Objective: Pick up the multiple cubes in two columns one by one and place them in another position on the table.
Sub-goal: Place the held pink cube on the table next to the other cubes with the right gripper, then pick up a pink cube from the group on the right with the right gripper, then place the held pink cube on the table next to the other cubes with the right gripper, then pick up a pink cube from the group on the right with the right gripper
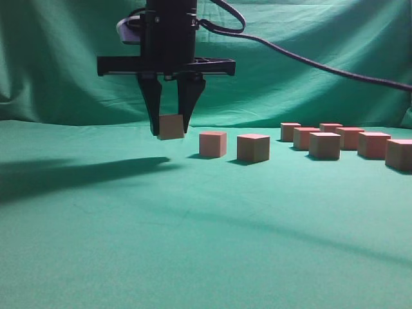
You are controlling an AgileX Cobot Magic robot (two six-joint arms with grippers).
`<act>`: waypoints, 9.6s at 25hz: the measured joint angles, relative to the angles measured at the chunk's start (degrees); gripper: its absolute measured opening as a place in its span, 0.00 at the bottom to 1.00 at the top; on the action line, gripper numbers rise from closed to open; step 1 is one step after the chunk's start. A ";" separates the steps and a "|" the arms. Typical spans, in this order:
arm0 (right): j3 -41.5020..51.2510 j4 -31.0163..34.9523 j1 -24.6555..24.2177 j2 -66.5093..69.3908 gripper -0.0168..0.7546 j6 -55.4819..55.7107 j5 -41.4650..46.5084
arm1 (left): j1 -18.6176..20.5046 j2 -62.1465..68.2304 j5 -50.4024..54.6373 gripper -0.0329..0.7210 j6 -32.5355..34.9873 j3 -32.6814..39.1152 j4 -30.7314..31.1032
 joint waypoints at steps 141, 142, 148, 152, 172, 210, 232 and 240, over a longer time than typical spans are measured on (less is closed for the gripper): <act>16.97 13.82 2.39 -11.19 0.35 -51.50 -8.59 | 0.00 0.00 0.00 0.04 0.00 0.00 0.00; 16.65 13.35 2.39 -10.62 0.35 -53.24 -8.54 | 0.00 0.00 0.00 0.04 0.00 0.00 0.00; 16.56 12.32 2.39 -9.14 0.35 -63.32 -9.49 | 0.00 0.00 0.00 0.04 0.00 0.00 0.00; 16.52 12.24 2.39 -8.93 0.35 -69.29 -11.01 | 0.00 0.00 0.00 0.04 0.00 0.00 0.00; 16.52 12.91 0.03 -7.37 0.35 -74.39 -13.34 | 0.00 0.00 0.00 0.04 0.00 0.00 0.00; 16.15 20.72 0.03 -23.10 0.69 -65.86 -8.79 | 0.00 0.00 0.00 0.04 0.00 0.00 0.00; 43.04 5.44 -24.60 -38.05 0.69 -13.43 -8.61 | 0.00 0.00 0.00 0.04 0.00 0.00 0.00; 45.22 12.00 -24.60 -29.43 0.69 -13.20 -24.29 | 0.00 0.00 0.00 0.04 0.00 0.00 0.00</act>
